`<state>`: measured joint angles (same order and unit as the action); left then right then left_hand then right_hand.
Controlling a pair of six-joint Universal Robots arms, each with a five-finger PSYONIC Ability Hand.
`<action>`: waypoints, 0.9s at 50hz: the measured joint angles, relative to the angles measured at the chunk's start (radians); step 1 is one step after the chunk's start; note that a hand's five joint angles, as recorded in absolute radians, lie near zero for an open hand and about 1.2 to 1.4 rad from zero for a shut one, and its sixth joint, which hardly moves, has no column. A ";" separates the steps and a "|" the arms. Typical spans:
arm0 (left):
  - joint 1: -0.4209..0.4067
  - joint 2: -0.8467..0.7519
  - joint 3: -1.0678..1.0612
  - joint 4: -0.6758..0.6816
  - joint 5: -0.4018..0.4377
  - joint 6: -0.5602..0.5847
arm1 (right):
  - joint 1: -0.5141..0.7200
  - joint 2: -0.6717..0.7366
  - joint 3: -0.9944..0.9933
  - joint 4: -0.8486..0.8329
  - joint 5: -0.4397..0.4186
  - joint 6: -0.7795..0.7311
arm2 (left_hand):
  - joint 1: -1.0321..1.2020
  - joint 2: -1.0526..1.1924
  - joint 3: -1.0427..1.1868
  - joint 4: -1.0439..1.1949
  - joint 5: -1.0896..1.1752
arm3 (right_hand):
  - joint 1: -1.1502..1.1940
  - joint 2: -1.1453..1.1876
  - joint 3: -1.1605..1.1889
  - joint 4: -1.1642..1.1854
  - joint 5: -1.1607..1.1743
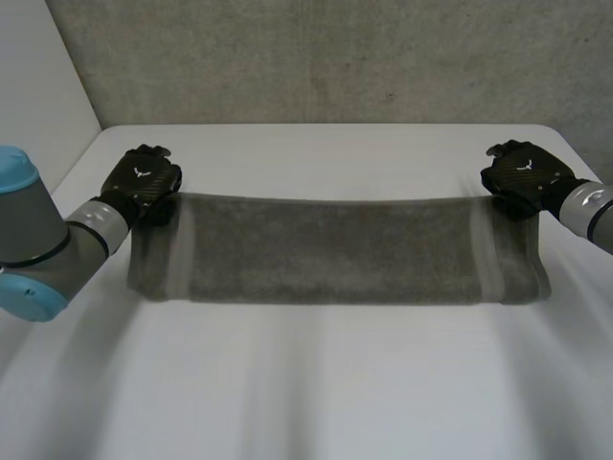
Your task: Fold the towel.
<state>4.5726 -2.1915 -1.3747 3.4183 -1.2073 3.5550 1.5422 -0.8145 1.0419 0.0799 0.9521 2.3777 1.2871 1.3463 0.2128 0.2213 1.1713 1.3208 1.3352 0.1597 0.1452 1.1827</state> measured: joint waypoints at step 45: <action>-0.051 0.175 -0.132 0.077 -0.175 -0.006 | 0.069 -0.231 0.261 -0.357 0.217 0.113 | -1.019 -1.112 0.000 0.000 -1.119 | -1.219 -1.250 0.000 0.000 -1.123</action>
<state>4.5215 -2.0168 -1.5071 3.4956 -1.3821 3.5487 1.6107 -1.0452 1.3034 -0.2776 1.1690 2.4908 0.2681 0.2343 0.2128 0.2214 0.0519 0.1017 0.0853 0.1597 0.1452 0.0601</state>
